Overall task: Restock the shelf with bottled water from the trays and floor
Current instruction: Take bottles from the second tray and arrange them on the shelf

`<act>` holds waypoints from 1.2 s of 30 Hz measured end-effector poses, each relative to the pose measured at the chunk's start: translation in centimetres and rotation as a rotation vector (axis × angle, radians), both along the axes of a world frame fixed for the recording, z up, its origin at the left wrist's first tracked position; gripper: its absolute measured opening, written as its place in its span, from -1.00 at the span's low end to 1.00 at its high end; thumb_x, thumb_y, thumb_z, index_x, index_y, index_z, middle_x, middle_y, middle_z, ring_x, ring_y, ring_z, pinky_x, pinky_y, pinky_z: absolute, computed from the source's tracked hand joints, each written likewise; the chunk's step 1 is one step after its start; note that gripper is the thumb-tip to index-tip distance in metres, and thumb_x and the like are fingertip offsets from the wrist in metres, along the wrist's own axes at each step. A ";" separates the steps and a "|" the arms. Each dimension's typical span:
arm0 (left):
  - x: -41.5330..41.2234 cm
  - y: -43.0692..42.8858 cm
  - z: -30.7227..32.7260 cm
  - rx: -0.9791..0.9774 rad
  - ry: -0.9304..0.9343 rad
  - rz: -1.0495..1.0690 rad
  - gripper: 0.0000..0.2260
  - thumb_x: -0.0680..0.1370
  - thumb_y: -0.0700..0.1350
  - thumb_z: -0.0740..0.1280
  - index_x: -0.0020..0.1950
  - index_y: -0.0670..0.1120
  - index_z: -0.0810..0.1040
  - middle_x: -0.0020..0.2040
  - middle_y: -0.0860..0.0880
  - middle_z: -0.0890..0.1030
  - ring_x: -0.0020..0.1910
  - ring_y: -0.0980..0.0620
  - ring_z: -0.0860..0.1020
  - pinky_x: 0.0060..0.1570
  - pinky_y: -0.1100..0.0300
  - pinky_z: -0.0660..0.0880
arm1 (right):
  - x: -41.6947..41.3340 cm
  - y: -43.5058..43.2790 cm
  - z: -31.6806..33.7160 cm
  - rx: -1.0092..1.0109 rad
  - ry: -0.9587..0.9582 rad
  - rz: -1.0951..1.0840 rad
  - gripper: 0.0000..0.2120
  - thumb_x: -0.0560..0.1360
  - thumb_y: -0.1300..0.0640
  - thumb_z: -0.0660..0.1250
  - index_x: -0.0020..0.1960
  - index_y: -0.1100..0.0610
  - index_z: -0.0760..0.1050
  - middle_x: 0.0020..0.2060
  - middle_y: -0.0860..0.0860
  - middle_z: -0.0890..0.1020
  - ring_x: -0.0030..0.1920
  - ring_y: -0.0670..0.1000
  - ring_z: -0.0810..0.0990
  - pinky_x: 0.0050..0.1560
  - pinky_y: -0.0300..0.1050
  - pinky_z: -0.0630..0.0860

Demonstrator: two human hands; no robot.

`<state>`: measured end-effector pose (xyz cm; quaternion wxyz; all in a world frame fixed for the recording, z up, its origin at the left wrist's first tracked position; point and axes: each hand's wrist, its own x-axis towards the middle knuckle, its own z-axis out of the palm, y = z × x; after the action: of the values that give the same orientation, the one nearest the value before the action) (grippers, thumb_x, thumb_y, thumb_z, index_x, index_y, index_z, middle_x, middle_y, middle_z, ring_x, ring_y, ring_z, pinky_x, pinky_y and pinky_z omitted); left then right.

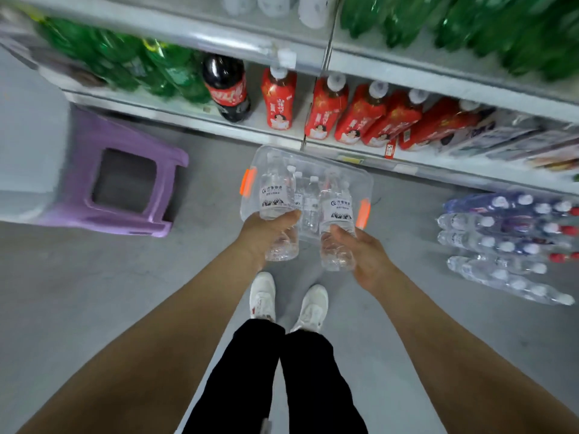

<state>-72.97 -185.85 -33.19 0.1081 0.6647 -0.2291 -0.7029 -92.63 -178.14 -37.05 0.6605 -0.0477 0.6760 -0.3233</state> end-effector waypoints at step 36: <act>-11.8 -11.0 67.7 -1.214 0.674 -0.078 -0.17 0.22 0.29 0.59 0.35 -0.10 0.46 0.09 -0.09 0.71 0.06 -0.10 0.68 0.15 -0.12 0.56 | -13.8 -9.5 75.5 -1.445 0.352 -0.282 -0.43 0.31 -0.02 0.59 0.25 0.14 0.57 0.03 0.09 0.71 0.01 0.13 0.70 -0.03 0.08 0.64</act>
<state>-84.78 -196.84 34.56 0.5007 0.2233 -0.5592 -0.6219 -106.41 -187.66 38.43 0.2997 -0.4327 0.3912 -0.7549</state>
